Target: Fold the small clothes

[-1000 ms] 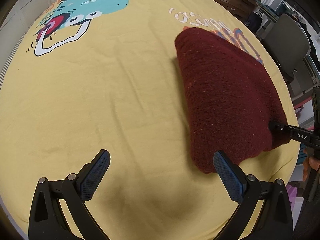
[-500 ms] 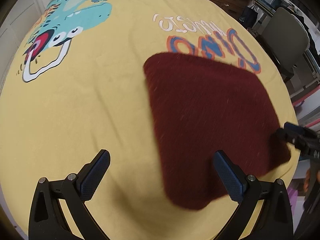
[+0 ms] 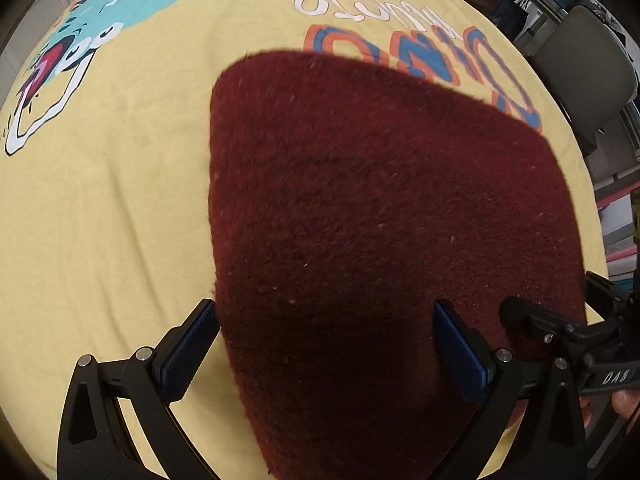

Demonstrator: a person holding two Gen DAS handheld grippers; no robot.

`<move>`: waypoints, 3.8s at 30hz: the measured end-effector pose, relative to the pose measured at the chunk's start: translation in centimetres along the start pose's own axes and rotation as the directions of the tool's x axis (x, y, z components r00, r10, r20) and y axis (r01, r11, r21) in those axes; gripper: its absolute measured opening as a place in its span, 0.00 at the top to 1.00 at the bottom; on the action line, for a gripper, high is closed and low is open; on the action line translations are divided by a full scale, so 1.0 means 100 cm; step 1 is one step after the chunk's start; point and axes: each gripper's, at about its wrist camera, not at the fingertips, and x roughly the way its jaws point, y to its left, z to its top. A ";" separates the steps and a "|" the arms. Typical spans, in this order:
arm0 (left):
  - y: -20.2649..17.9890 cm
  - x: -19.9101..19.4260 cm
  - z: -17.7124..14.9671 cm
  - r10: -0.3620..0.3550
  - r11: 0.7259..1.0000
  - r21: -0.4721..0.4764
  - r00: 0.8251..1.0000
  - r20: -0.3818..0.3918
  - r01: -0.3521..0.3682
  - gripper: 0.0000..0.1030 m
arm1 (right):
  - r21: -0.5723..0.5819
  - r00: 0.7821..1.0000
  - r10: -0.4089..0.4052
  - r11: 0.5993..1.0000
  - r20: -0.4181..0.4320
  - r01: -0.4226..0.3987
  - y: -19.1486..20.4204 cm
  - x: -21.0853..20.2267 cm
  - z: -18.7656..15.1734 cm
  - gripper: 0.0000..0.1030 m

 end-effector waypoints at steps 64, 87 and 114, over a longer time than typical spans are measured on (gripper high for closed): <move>0.168 -0.102 -0.097 -0.017 0.997 -0.077 0.993 0.118 0.027 0.01 | -0.187 0.989 -0.049 0.980 0.142 0.075 0.151 -0.013 -0.025 0.14; 0.181 -0.101 -0.134 0.093 0.985 -0.164 0.971 0.220 -0.057 0.01 | -0.158 0.947 -0.090 0.977 0.307 0.144 0.128 -0.028 -0.060 0.01; 0.153 -0.202 -0.228 0.288 0.949 -0.221 0.906 0.311 -0.226 0.01 | -0.074 0.840 -0.222 0.952 0.496 0.296 0.124 -0.174 -0.183 0.01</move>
